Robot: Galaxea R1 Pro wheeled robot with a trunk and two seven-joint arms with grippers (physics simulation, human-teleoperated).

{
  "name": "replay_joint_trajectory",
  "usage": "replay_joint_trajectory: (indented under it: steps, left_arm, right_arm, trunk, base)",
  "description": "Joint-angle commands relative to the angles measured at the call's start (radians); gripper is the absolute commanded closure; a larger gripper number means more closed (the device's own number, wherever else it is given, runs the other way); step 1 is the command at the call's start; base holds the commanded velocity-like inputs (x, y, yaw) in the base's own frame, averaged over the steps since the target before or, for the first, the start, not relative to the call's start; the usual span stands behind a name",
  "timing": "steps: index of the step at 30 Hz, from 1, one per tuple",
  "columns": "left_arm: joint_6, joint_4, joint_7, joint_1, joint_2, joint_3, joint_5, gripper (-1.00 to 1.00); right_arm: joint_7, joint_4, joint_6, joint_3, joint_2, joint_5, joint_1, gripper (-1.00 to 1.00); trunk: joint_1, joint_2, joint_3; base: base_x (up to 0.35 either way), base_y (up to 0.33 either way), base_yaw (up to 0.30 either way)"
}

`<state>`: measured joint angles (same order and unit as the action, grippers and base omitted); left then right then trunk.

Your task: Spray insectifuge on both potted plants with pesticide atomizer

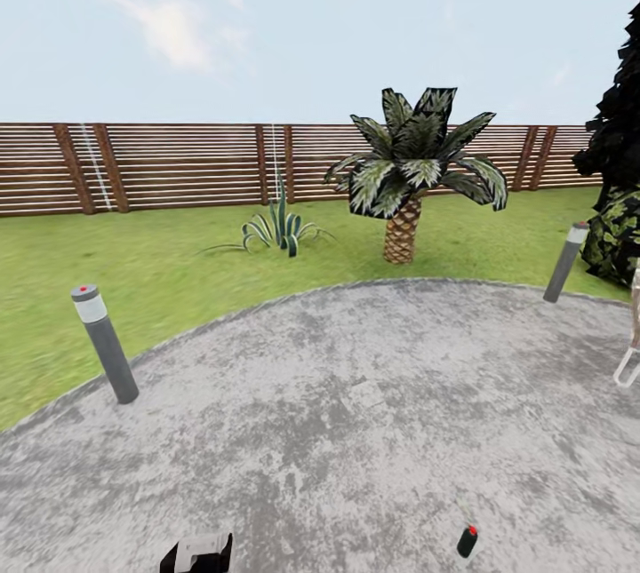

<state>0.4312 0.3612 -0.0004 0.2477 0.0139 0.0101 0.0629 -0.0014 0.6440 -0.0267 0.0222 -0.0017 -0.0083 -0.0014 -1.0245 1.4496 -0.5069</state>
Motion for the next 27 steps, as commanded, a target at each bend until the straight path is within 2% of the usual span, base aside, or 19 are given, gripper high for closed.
replay_joint_trajectory:
  steps: [1, 27]
  left_arm:
    - [0.003, -0.001, -0.001, 0.001, 0.000, 0.001, 0.006, -1.00]
    - [0.003, -0.001, -0.001, 0.001, 0.001, 0.001, 0.006, -1.00]
  right_arm:
    - [0.000, 0.000, -0.002, 0.001, 0.000, -0.001, 0.000, -1.00]
    - [0.000, 0.000, -0.002, 0.001, 0.000, -0.001, 0.000, -1.00]
  trunk:
    - [-0.001, 0.000, -0.001]
    - [-0.001, 0.000, -0.001]
  base:
    - [0.304, 0.124, 0.000]
    - [0.304, 0.105, 0.000]
